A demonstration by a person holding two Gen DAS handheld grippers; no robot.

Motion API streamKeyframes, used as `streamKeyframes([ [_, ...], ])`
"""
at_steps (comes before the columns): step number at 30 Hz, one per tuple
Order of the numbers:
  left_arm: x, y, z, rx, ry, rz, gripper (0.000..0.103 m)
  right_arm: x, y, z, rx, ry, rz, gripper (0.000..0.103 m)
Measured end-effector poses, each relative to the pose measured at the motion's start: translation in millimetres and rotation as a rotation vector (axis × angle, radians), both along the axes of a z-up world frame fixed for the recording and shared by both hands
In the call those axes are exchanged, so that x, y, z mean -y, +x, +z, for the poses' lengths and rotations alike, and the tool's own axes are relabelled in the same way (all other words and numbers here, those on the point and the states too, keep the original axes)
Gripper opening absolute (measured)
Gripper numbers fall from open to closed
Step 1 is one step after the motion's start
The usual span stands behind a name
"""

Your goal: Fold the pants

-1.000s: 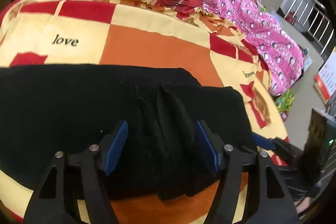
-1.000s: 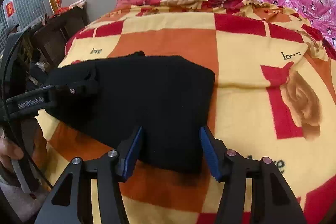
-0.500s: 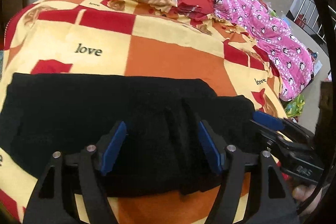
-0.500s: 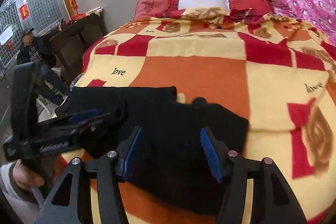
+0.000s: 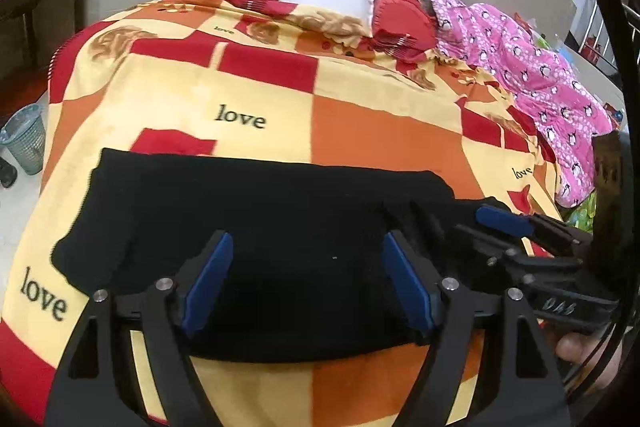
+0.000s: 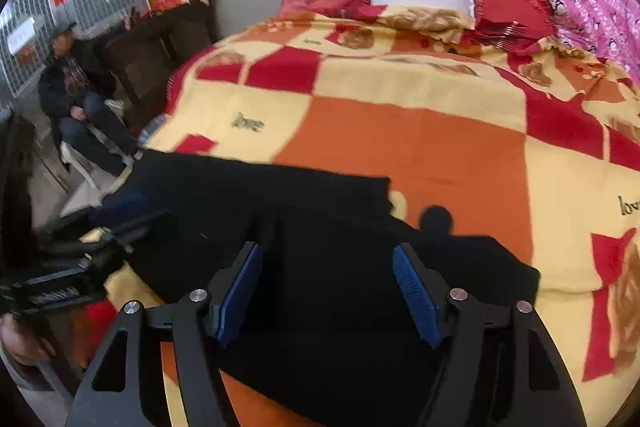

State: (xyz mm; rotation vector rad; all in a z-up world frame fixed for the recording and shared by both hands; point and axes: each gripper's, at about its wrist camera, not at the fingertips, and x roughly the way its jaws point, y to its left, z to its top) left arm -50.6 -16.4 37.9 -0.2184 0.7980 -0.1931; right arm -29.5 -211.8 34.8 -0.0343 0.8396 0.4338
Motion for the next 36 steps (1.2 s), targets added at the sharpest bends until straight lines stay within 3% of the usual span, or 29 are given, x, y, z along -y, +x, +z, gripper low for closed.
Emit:
streamKeyframes([
  [3,-10,-2,1,-0.01,-0.025,0.008,0.084,-9,3,4,0.001,0.012,0.019,0.071],
  [11,-47,-15,-1,-0.051,-0.095,0.058,0.084,-51,22,11,0.008,0.063,0.129,0.087],
  [22,-97,-45,-20,-0.11,-0.144,0.194,0.09,-145,59,-4,-0.06,-0.008,0.317,0.088],
  [33,-102,-42,-33,-0.148,-0.205,0.251,0.09,-180,73,-14,-0.092,-0.017,0.375,0.088],
  [36,-101,-39,-33,-0.144,-0.22,0.262,0.094,-191,76,-15,-0.094,-0.036,0.392,0.09],
])
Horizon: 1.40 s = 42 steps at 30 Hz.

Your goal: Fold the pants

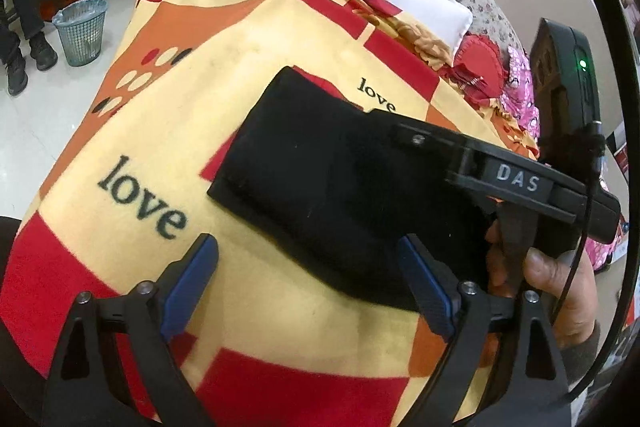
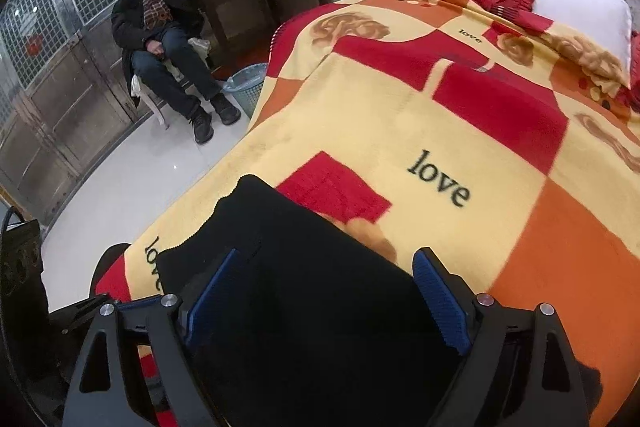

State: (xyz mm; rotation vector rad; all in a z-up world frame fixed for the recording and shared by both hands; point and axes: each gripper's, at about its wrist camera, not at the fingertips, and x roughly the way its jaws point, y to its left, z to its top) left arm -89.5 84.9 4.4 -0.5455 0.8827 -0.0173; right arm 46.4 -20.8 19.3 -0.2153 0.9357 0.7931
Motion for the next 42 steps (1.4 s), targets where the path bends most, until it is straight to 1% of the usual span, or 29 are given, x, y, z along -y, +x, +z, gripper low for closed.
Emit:
streamKeyframes([
  [2,0,1,0,0.011,-0.019,0.004,0.101,-6,3,-2,-0.008,-0.004,0.01,0.09],
  [4,1,3,-1,0.017,-0.034,0.008,0.103,-13,7,-5,-0.018,-0.007,0.025,0.09],
  [10,2,7,-1,0.029,-0.029,0.009,0.103,-34,15,-20,-0.059,-0.02,0.065,0.09],
  [12,1,8,-1,0.035,-0.036,0.012,0.103,-38,16,-25,-0.073,-0.009,0.075,0.091],
  [13,0,9,-1,0.038,-0.04,0.013,0.103,-39,16,-26,-0.071,0.006,0.077,0.089],
  [15,-2,10,-1,0.045,-0.054,0.012,0.103,-38,17,-27,-0.077,0.027,0.071,0.081],
  [17,-3,10,-1,0.056,-0.074,0.011,0.103,-36,18,-28,-0.079,0.038,0.062,0.065],
  [18,-3,11,-2,0.063,-0.092,0.007,0.099,-35,18,-28,-0.084,0.047,0.061,0.061],
  [19,-5,12,-2,0.067,-0.12,-0.002,0.082,-34,18,-27,-0.09,0.058,0.062,0.053],
  [20,-6,15,-5,0.055,-0.149,-0.012,0.063,-33,18,-26,-0.092,0.069,0.064,0.046],
  [21,-6,17,-6,0.043,-0.153,-0.017,0.056,-32,18,-24,-0.086,0.078,0.061,0.043],
  [22,-6,18,-6,0.043,-0.142,-0.018,0.047,-29,16,-21,-0.078,0.094,0.061,0.037],
  [23,-7,19,-5,0.044,-0.132,-0.027,0.033,-26,16,-18,-0.079,0.111,0.06,0.033],
  [24,-8,20,-4,0.042,-0.127,-0.034,0.029,-23,16,-15,-0.082,0.128,0.056,0.032],
  [26,-8,20,0,0.055,-0.136,-0.042,0.025,-17,15,-8,-0.08,0.161,0.051,0.029],
  [28,-6,17,9,0.088,-0.137,-0.056,0.023,-10,13,0,-0.073,0.192,0.042,0.027],
  [30,0,13,24,0.137,-0.121,-0.086,0.022,1,10,13,-0.056,0.233,0.028,0.025],
  [32,12,10,44,0.202,-0.097,-0.136,0.021,15,6,26,-0.037,0.27,0.011,0.023],
  [33,19,9,54,0.234,-0.089,-0.165,0.022,28,3,37,-0.022,0.303,-0.005,0.023],
  [35,34,7,69,0.283,-0.075,-0.226,0.021,51,-3,53,0.012,0.336,-0.033,0.022],
  [38,64,6,84,0.335,-0.071,-0.339,0.021,90,-14,70,0.054,0.363,-0.095,0.022],
  [39,77,7,87,0.345,-0.07,-0.38,0.021,107,-19,75,0.066,0.372,-0.125,0.021],
  [40,86,8,87,0.345,-0.071,-0.413,0.021,129,-26,78,0.078,0.381,-0.165,0.017],
  [41,101,11,84,0.335,-0.077,-0.458,0.021,147,-31,79,0.083,0.393,-0.195,0.016],
  [42,108,13,82,0.327,-0.082,-0.478,0.021,164,-34,80,0.083,0.403,-0.228,0.016],
])
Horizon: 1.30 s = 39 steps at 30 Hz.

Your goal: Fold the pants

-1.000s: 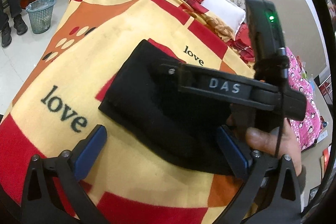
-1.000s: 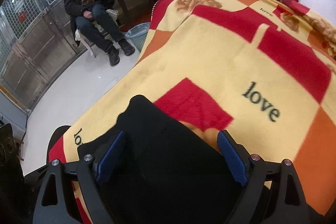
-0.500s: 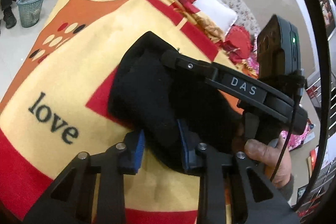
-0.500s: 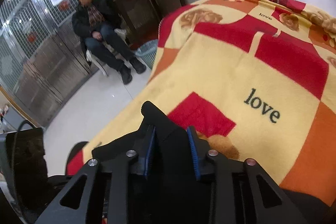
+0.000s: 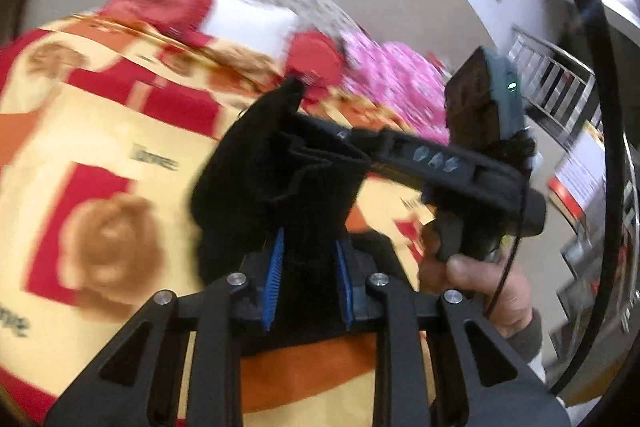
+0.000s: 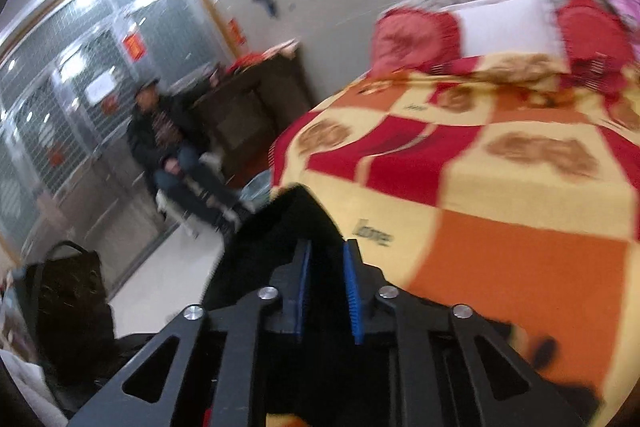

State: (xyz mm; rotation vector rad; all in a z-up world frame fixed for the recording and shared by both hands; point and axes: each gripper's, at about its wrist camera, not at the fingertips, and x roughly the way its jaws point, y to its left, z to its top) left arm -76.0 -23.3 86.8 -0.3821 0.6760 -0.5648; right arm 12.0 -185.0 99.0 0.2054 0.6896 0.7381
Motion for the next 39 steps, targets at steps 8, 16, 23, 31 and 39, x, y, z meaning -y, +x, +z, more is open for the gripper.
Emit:
streamKeyframes([
  [8,50,24,-45,-0.13,0.024,-0.134,0.021,101,-23,-42,-0.169,0.116,-0.241,0.079],
  [16,56,20,-39,-0.115,0.047,-0.196,0.023,95,-11,-79,-0.289,0.286,-0.181,0.085],
  [23,23,-3,-31,-0.097,0.093,-0.207,0.034,71,-11,-81,-0.241,0.172,-0.183,0.081],
  [31,-13,10,-25,-0.063,0.097,-0.034,0.045,51,-28,-79,-0.159,0.08,-0.166,0.016],
  [39,15,23,-13,-0.037,0.068,-0.058,0.059,118,-75,-39,-0.043,0.112,-0.28,0.015],
])
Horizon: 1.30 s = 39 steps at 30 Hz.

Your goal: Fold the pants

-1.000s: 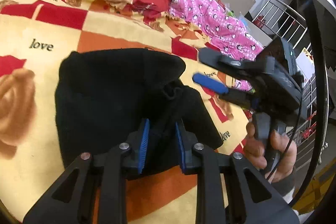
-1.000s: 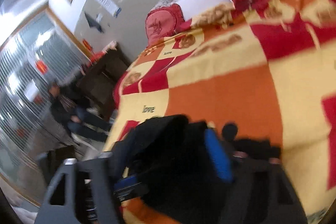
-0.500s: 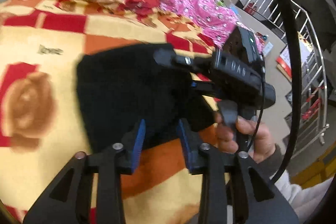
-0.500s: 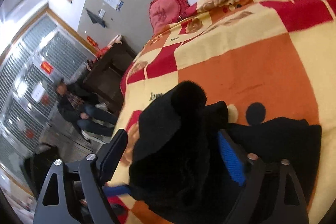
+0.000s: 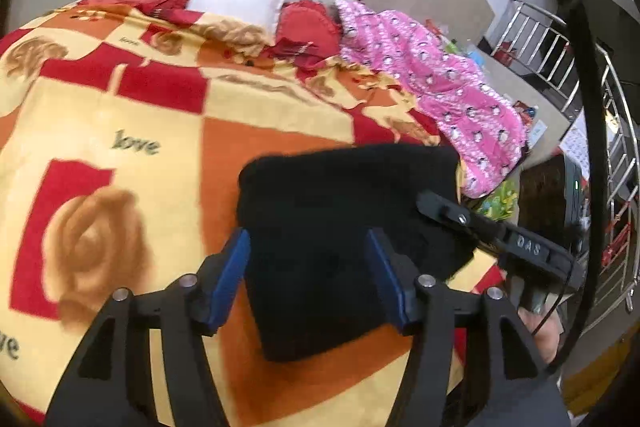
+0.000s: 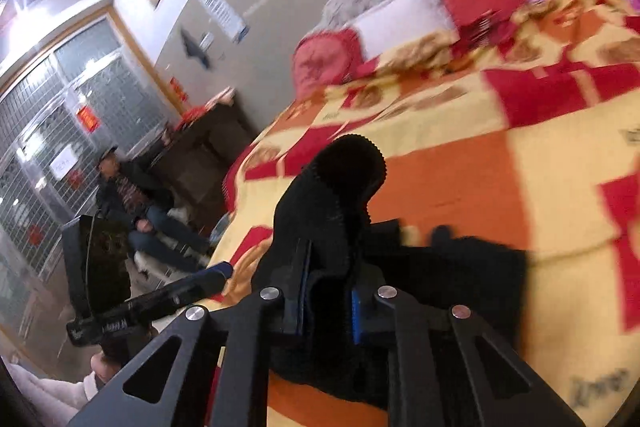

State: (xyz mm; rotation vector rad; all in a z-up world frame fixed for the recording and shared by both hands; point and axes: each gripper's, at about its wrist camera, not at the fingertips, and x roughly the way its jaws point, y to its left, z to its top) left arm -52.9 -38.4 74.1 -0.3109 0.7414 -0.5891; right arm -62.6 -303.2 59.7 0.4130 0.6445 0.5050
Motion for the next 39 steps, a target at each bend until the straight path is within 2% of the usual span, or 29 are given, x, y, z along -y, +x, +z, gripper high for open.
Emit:
streamKeyframes([
  [2,13,6,1,0.004,0.009,-0.014,0.065,20,-5,-2,-0.012,0.004,-0.042,0.015],
  [5,32,19,-10,-0.03,0.032,-0.032,0.065,42,0,-20,-0.074,0.019,-0.074,0.015],
  [9,48,28,-32,-0.073,0.123,0.014,0.065,47,17,-44,-0.127,-0.012,-0.086,0.016],
  [12,51,29,-41,-0.069,0.169,0.037,0.065,51,21,-51,-0.137,-0.029,-0.11,0.027],
  [14,51,27,-42,-0.066,0.178,0.038,0.065,56,16,-47,-0.139,-0.039,-0.132,0.038],
  [15,52,27,-42,-0.065,0.181,0.037,0.065,59,13,-42,-0.141,-0.055,-0.158,0.039],
  [17,51,26,-37,-0.066,0.185,0.04,0.065,65,5,-27,-0.112,-0.058,-0.193,0.039],
  [20,51,27,-25,-0.033,0.177,0.049,0.065,63,-3,-3,-0.045,-0.051,-0.175,0.039],
  [23,57,31,-20,-0.01,0.217,0.063,0.066,43,3,11,-0.015,-0.07,-0.101,0.039],
  [25,63,37,-25,-0.034,0.238,0.064,0.066,28,13,13,-0.015,-0.071,-0.053,0.039],
  [30,69,44,-31,-0.039,0.262,0.088,0.066,20,43,-9,-0.09,-0.122,-0.06,0.037],
  [34,73,45,-34,-0.028,0.275,0.087,0.073,33,58,-38,-0.157,-0.059,-0.066,0.033],
  [39,77,44,-38,-0.009,0.306,0.096,0.076,43,58,-49,-0.152,0.005,-0.063,0.033],
])
